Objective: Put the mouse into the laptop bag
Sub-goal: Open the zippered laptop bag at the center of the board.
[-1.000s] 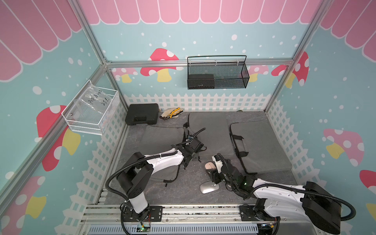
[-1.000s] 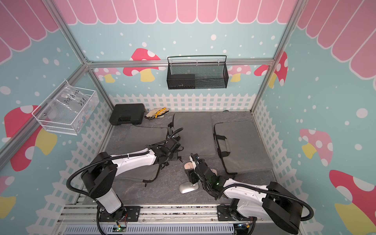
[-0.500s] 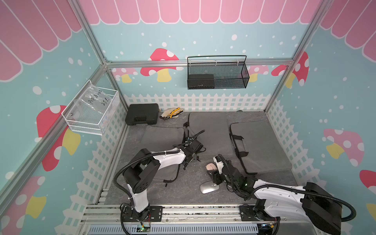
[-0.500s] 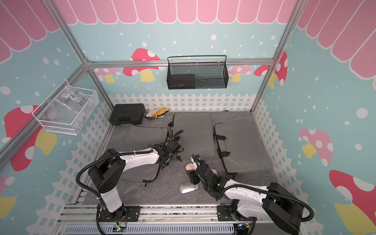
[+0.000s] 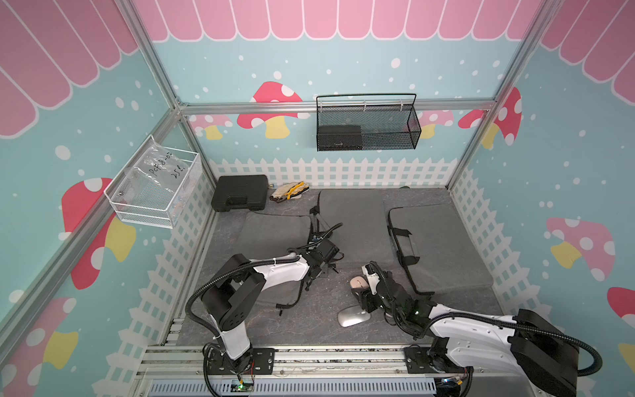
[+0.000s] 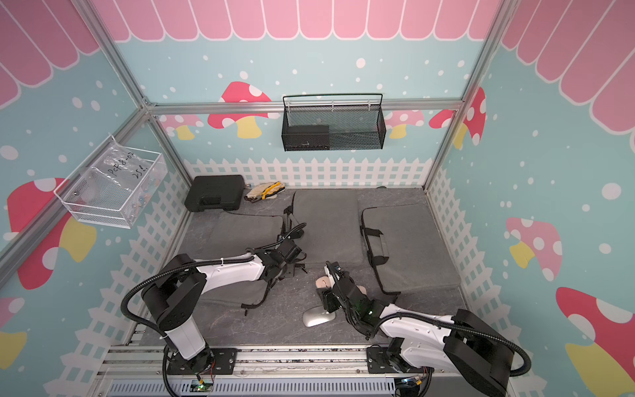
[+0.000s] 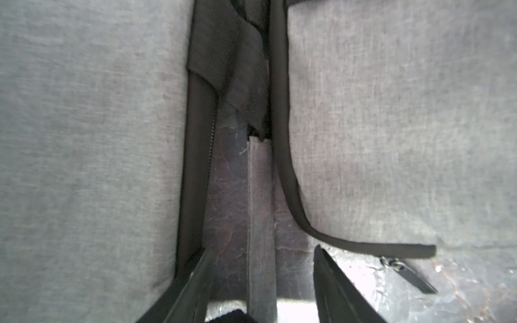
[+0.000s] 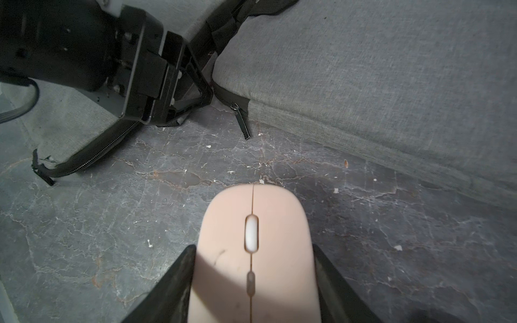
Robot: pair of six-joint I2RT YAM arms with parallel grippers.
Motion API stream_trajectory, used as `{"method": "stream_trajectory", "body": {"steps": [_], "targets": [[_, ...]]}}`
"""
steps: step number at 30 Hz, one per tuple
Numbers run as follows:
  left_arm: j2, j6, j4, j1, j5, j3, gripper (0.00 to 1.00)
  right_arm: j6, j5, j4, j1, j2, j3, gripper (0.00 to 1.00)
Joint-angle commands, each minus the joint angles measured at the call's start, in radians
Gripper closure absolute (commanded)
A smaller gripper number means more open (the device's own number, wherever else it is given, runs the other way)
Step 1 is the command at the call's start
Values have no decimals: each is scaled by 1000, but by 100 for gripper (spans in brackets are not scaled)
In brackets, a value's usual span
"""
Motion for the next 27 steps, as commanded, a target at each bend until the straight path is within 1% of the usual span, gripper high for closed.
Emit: {"method": "stream_trajectory", "body": {"steps": [1,3,5,12,14,19,20,23,27], "targets": [[2,12,12,8,12,-17,41,20,-1,27,-7,-7,-2,61],[27,20,13,8,26,-9,42,23,-4,28,-6,-5,-5,61],[52,26,18,8,44,3,44,23,-3,29,-6,-3,-6,61],[107,23,53,15,93,18,58,26,-7,30,-10,-11,-13,61],[108,27,53,18,99,17,67,30,-4,36,-9,-12,-21,61],[57,28,46,37,122,13,97,21,-1,41,-12,-13,-23,61],[37,26,40,43,133,15,100,23,-4,41,-12,-16,-22,61],[-33,20,4,54,131,16,100,30,-18,46,-13,-30,-29,61],[-148,10,-47,78,129,12,100,49,-26,100,-13,-42,-62,62]]}}
